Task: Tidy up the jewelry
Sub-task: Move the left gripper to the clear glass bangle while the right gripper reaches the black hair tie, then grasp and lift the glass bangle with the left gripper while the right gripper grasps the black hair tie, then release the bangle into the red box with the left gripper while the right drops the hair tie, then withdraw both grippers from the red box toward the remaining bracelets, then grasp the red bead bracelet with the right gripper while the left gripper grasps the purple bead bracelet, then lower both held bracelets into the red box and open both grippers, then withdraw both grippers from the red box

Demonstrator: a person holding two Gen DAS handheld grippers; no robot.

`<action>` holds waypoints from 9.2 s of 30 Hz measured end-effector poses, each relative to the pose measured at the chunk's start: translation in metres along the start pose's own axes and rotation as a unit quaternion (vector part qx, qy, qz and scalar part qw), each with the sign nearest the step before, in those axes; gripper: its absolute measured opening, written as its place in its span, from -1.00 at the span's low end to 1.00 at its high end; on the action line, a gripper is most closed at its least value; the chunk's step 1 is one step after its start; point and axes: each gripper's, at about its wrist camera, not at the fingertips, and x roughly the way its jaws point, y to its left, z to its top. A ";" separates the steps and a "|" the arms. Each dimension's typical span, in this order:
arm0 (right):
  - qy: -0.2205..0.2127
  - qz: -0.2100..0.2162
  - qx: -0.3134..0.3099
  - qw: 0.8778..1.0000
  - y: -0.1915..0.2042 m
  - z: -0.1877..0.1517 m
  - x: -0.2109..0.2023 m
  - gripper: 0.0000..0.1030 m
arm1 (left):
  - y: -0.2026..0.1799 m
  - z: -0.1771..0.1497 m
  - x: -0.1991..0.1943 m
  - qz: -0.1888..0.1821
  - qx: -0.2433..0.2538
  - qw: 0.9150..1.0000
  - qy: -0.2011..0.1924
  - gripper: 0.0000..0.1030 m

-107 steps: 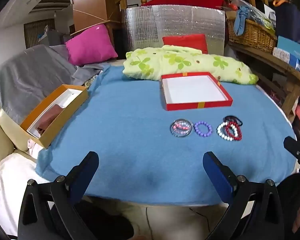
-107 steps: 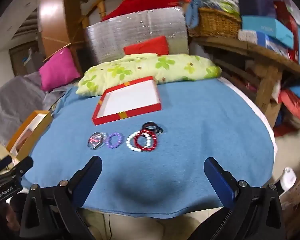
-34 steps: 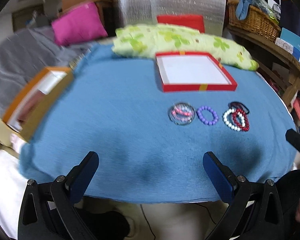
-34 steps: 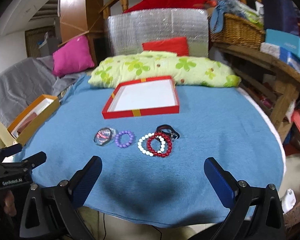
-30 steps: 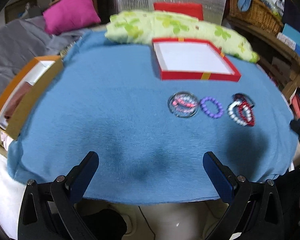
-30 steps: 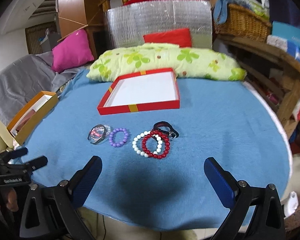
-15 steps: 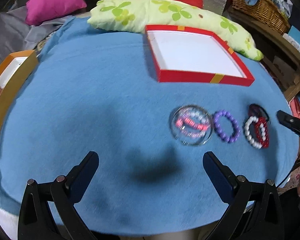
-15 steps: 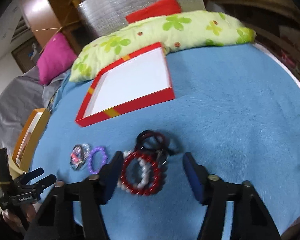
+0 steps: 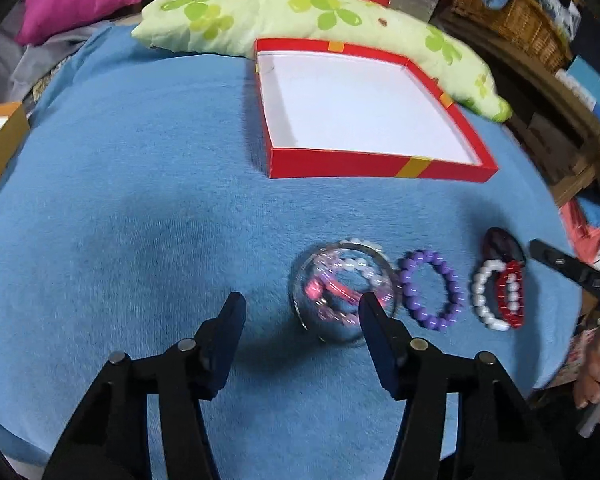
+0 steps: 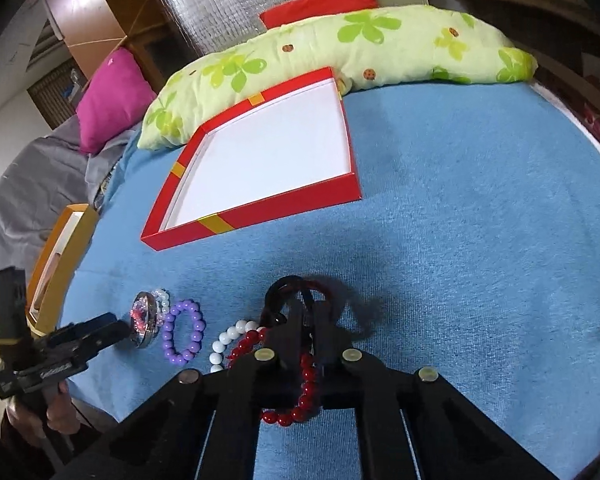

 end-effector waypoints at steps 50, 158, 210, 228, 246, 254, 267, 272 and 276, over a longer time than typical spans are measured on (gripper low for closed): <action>-0.053 0.085 0.057 0.993 -0.007 0.011 -0.024 -0.89 | -0.025 -0.001 -0.030 -0.017 0.077 0.993 -0.086 0.21; 0.059 0.039 0.039 0.997 -0.019 -0.010 0.011 -0.03 | -0.072 -0.002 -0.004 -0.050 0.182 0.982 0.000 -0.52; -0.105 0.124 0.061 0.985 0.002 0.022 -0.047 -0.79 | -0.071 0.021 -0.037 -0.124 0.186 0.974 -0.043 -0.63; -0.093 0.140 0.074 0.983 0.039 0.111 0.046 -0.79 | -0.041 0.120 0.024 -0.047 0.094 0.993 -0.062 -0.63; -0.069 0.088 0.135 0.984 0.011 0.129 0.092 -0.73 | -0.044 0.112 0.033 0.053 0.129 0.988 -0.067 -0.59; -0.061 0.074 0.103 0.990 0.017 0.124 0.068 -0.50 | -0.050 0.103 0.017 0.087 0.146 0.981 -0.091 -0.39; -0.074 0.061 0.053 0.994 0.022 0.105 0.024 -0.46 | -0.050 0.089 -0.021 0.103 0.145 0.976 -0.127 -0.26; -0.073 0.059 0.045 0.995 0.021 0.100 0.017 -0.46 | -0.048 0.082 -0.031 0.109 0.146 0.974 -0.133 -0.25; -0.071 0.062 0.044 0.995 0.022 0.097 0.014 -0.46 | -0.047 0.078 -0.036 0.113 0.147 0.973 -0.136 -0.25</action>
